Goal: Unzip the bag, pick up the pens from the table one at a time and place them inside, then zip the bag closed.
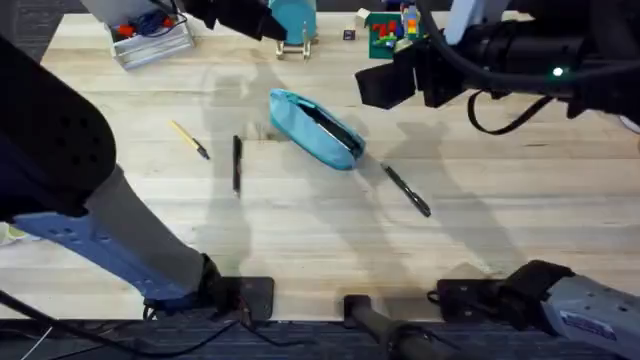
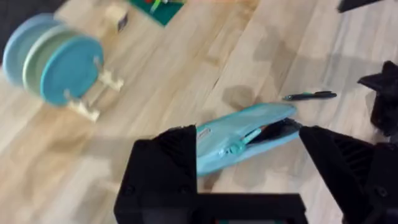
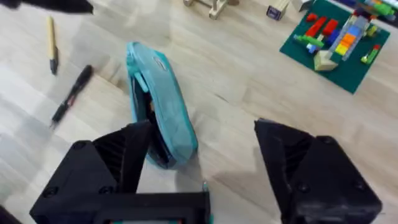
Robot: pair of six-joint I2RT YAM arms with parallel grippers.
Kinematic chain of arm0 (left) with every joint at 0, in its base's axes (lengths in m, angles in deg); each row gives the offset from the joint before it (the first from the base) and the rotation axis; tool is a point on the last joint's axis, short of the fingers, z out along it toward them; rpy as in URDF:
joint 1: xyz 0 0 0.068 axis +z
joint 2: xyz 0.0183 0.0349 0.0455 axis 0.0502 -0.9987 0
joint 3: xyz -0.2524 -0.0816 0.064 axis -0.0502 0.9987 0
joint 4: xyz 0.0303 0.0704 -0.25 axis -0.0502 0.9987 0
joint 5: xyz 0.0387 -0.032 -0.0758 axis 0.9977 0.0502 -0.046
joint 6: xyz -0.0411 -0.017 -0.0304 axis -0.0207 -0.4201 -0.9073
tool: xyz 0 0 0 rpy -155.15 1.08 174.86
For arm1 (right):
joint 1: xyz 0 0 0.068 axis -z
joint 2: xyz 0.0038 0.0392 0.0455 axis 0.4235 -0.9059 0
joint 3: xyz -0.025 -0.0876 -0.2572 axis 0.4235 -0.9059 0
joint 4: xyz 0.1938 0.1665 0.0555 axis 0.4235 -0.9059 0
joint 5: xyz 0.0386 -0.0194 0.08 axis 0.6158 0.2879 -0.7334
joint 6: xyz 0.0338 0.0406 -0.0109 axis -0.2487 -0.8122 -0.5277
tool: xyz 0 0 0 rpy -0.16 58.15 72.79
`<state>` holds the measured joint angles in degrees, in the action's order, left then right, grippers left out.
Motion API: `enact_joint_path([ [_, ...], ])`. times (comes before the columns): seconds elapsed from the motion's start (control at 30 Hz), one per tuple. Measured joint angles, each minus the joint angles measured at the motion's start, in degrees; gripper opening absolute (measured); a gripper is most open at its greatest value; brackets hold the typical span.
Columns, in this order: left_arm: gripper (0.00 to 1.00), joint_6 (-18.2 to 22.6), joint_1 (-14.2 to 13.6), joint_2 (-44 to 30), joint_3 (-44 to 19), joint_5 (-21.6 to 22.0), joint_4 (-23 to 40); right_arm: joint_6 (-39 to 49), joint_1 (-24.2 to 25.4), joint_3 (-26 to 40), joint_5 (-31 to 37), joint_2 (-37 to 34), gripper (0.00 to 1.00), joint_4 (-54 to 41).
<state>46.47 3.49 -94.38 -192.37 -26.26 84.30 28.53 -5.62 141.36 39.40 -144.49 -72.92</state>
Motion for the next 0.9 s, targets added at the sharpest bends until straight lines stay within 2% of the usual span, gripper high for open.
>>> enact_joint_path([
  [0.37,0.997,-15.0,0.7,0.0,-1.2,10.3,2.4,2.2,0.0,0.1,-2.6,0.0,0.997,-6.3],
  [0.6,0.999,-20.5,0.7,4.3,-1.2,16.7,5.5,4.6,0.0,0.1,-5.0,0.0,0.997,-7.8],
  [0.8,0.999,-24.4,0.6,13.1,-1.2,19.4,6.8,4.8,0.0,0.1,-6.2,0.0,0.992,-9.6],
  [0.9,0.999,-26.2,0.5,16.0,-1.3,20.1,7.4,4.9,0.0,0.1,-6.7,0.0,0.955,-9.7],
])
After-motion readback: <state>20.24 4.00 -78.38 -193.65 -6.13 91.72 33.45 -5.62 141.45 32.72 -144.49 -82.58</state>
